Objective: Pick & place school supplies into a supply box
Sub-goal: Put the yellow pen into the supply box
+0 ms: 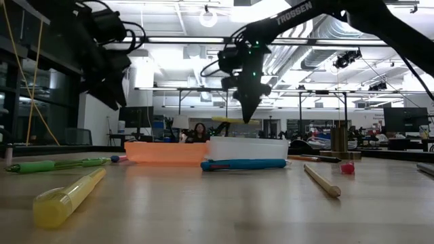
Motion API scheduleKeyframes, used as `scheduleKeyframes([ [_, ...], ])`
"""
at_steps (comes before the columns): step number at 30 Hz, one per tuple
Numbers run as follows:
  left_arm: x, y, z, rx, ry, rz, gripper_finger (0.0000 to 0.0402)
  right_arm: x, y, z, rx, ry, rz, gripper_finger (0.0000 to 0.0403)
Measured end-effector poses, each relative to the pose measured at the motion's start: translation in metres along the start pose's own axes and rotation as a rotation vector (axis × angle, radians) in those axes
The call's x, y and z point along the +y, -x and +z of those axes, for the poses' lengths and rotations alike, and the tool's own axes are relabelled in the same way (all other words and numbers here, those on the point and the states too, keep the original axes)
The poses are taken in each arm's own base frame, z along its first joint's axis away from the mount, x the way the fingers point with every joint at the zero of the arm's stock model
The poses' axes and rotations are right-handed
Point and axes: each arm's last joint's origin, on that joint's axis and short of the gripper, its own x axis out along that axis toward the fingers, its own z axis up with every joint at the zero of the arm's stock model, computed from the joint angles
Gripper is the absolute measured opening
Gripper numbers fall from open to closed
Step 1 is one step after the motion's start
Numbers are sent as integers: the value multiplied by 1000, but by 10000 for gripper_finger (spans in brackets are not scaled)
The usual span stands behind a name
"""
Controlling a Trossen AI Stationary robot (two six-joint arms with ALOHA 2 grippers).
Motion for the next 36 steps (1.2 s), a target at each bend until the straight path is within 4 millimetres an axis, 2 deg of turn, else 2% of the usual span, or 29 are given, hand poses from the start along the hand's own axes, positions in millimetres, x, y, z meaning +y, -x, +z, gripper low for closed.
scheduleKeyframes([
  [6, 4, -3, -17, -25, 33, -5, 209, 14, 23, 10, 9, -128, 43, 4],
  [12, 7, -1, -27, -49, 48, -11, 209, 37, 39, 24, -6, -279, 135, 3],
  [28, 9, 2, -34, -62, 9, -13, 209, 100, 45, 53, 102, -722, 273, 3],
  [36, 9, 2, -35, -52, -5, -12, 209, 126, 46, 65, 131, -840, 189, 3],
])
